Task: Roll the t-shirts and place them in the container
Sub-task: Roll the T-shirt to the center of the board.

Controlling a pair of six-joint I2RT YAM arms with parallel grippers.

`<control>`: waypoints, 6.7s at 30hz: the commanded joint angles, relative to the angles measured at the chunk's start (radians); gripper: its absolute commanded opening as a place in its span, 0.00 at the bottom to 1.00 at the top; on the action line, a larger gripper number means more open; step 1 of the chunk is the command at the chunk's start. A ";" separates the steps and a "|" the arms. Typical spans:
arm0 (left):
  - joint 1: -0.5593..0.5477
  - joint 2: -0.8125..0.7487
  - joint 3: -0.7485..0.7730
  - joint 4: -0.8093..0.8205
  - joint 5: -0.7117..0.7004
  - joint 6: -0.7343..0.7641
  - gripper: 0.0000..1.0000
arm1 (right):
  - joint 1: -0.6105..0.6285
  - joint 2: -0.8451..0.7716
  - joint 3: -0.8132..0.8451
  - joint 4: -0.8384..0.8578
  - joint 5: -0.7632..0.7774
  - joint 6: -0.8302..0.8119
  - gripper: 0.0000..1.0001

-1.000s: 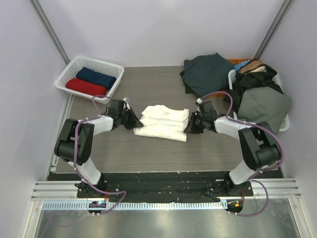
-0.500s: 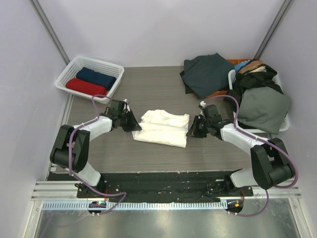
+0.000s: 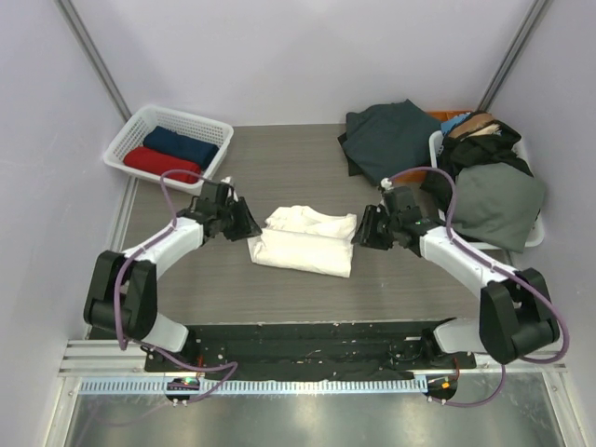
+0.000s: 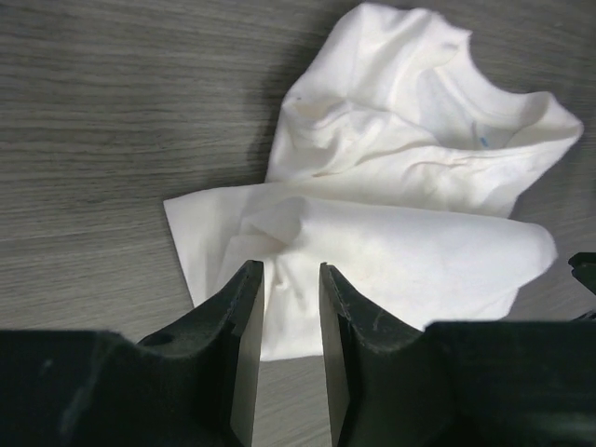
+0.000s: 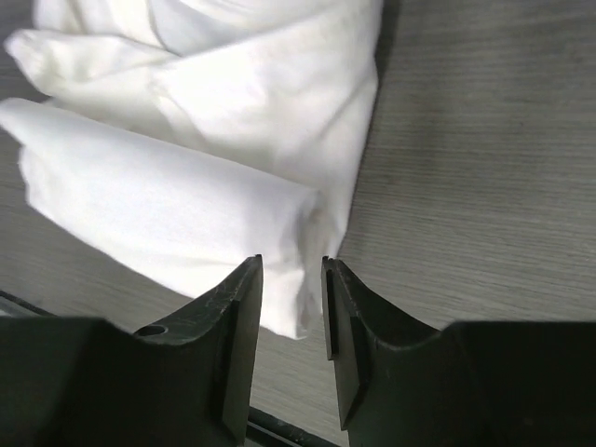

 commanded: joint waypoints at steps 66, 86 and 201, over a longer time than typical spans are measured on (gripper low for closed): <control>0.016 -0.312 -0.285 0.298 0.090 -0.072 0.21 | 0.185 -0.152 -0.045 0.110 0.312 -0.133 0.08; 0.015 0.114 -0.067 0.375 0.164 -0.036 0.00 | 0.263 0.177 0.035 0.107 0.266 -0.144 0.01; 0.406 -0.252 -0.114 0.415 0.233 -0.274 0.28 | 0.866 0.567 0.495 -0.165 1.107 0.187 0.01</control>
